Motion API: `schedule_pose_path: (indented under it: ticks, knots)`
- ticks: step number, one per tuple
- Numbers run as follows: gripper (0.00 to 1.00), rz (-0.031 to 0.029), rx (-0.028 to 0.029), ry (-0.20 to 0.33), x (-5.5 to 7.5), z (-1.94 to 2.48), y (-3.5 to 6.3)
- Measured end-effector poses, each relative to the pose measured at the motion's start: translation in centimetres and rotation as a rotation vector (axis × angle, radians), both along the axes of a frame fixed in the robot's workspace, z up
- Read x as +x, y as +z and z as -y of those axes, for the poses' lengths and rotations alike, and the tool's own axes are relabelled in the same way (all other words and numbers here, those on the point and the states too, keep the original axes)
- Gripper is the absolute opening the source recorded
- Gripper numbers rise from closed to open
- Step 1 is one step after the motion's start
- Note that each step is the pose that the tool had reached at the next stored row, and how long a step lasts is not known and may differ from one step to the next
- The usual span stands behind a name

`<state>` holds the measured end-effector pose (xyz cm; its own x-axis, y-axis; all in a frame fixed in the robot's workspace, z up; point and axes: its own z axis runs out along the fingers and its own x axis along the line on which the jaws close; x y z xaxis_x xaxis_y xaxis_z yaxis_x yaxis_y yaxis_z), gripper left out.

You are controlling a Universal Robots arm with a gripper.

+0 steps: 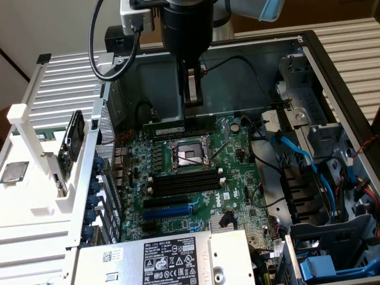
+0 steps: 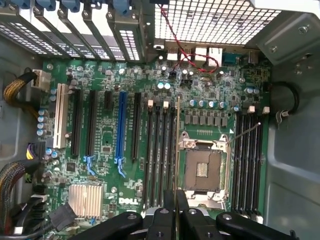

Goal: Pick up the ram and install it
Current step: 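Pick up the ram and move it above insertion slot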

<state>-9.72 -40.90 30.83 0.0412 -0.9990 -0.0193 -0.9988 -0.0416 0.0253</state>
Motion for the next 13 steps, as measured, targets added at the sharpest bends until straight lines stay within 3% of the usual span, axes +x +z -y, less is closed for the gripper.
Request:
schedule_pose_path:
  ticks: [8,13]
  knots:
    - [0.13,0.0,-0.0032,0.0,0.01,0.04,-0.64]
    - [0.13,0.0,-0.0108,0.0,0.02,0.06,-0.89]
